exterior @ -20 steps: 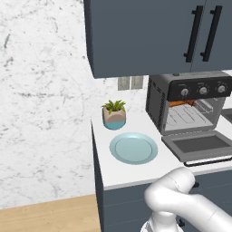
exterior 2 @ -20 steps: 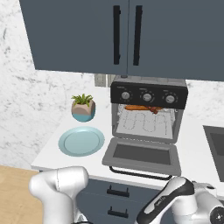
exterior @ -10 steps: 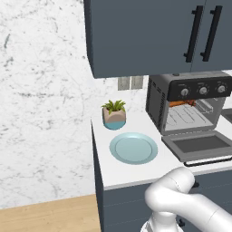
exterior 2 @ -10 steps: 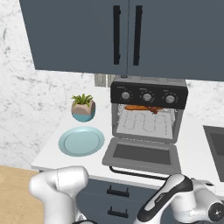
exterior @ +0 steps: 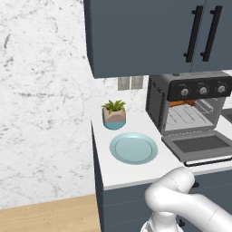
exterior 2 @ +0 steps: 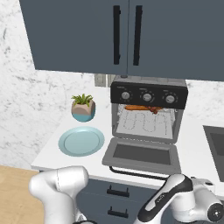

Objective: Pick up the kebab skewer and baguette bread, and place them inside the toaster oven. Close the toaster oven door and start by setting the timer.

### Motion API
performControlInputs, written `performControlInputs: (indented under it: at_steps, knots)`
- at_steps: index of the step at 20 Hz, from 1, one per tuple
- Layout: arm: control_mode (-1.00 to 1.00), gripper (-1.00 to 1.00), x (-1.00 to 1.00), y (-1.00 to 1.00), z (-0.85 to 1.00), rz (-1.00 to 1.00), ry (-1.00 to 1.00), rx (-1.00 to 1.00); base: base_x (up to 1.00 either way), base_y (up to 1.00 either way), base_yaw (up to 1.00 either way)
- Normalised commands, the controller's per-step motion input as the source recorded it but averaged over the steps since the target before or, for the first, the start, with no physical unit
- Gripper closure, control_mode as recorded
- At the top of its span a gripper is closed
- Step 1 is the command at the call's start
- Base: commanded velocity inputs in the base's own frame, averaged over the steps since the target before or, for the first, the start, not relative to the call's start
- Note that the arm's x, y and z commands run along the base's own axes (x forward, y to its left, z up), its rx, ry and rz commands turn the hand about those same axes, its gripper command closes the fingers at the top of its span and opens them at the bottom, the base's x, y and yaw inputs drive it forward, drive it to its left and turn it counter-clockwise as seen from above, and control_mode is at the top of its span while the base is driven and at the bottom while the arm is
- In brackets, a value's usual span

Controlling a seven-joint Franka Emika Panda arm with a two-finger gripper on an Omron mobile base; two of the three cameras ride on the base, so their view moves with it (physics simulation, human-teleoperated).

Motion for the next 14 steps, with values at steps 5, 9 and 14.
performControlInputs:
  at_steps: [5,9,14]
  knots:
    - [-1.0,-1.0,0.01,0.03,0.15,0.0,-0.09,0.0,0.0,0.0,0.0]
    - [-1.0,-1.0,0.08,0.0,0.28,-0.01,-0.1,0.0,0.0,0.0,0.0]
    - [-1.0,-1.0,0.16,0.0,0.19,-0.02,-0.06,0.0,0.0,0.0,0.0]
